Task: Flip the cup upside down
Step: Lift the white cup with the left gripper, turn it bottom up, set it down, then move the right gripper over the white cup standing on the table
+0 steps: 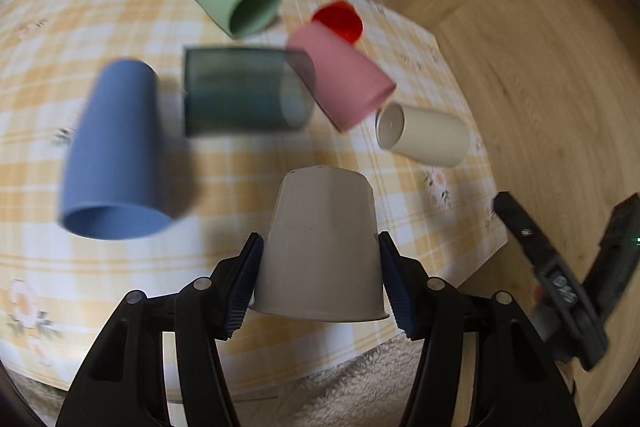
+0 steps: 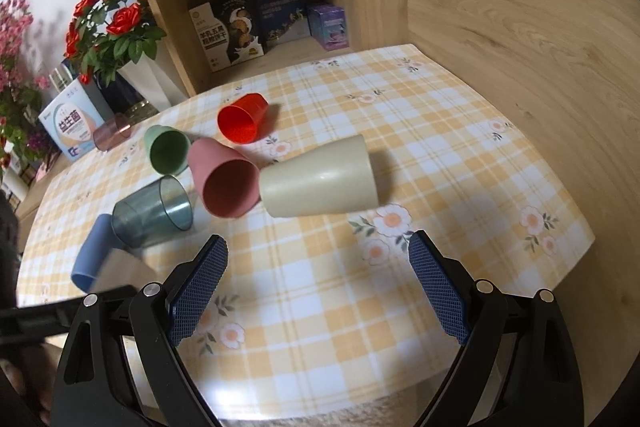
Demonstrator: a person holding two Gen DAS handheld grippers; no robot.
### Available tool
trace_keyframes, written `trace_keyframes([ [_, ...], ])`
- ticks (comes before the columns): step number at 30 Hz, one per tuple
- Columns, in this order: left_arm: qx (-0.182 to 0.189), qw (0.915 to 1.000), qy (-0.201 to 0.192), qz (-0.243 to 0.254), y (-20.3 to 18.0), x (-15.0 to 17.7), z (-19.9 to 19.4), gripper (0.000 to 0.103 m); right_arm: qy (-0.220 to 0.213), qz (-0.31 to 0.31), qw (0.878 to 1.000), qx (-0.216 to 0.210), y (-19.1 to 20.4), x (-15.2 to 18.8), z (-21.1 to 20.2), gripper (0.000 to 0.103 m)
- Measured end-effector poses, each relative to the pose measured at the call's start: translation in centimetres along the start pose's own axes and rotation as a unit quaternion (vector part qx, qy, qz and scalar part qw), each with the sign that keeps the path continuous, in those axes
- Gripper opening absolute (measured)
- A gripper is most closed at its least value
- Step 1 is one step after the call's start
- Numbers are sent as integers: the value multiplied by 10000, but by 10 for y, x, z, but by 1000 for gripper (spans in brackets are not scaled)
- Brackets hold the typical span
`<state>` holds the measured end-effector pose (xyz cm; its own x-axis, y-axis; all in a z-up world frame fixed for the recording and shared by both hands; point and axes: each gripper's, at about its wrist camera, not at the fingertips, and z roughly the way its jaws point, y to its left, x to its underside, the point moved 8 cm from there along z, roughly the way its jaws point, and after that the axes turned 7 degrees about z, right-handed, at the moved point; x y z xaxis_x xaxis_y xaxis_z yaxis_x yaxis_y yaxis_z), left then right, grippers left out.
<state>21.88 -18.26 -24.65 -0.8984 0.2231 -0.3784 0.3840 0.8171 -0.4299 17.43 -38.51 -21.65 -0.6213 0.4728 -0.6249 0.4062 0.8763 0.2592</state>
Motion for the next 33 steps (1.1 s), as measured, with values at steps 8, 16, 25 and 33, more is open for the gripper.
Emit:
trace_keyframes([
  [8,-210,9997,155,23,2,5,34,56,67,81,9999,69,-13,2,0,89],
  [16,-176,9995,127,250,-1,9,35,58,155,62,9999,-34,-8,4,2,89],
  [25,-163,9985,-243,472,-4,1,2,69,238,30,9996,-150,0,4,-4,89],
  [33,-664,9892,-1024,807,12,-5,-62,81,391,-83,9989,-226,10,7,-8,89],
])
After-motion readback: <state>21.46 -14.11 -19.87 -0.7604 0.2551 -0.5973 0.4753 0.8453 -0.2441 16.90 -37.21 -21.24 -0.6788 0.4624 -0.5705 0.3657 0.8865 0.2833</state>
